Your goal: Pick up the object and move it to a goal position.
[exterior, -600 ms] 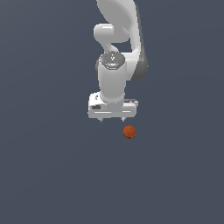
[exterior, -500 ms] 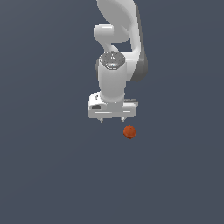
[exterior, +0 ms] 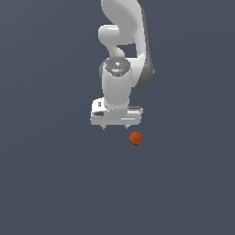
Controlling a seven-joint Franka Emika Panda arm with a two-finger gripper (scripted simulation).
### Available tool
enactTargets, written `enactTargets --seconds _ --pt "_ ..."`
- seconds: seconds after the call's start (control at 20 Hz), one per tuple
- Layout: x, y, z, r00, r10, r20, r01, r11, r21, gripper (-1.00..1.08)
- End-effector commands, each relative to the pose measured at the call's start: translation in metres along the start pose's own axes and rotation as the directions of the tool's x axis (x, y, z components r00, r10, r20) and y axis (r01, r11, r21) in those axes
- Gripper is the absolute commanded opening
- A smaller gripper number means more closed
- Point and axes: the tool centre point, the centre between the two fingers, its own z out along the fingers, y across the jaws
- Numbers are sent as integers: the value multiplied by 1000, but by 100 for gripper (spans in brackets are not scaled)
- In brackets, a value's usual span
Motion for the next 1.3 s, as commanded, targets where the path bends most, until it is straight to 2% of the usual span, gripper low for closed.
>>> enactTargets --seconds 0.0,0.35,0.75,1.0,1.25 --pt "0 1 0 1000 5 0 -5 1000 -3 100" --pt "0 -3 2 999 -33 0 33 999 -2 100" --pt "0 -18 13 983 -183 2 183 983 -2 100" --pt "0 -34 23 944 -329 3 329 944 0 100" --pt "-1 -52 34 873 -488 1 488 873 4 100"
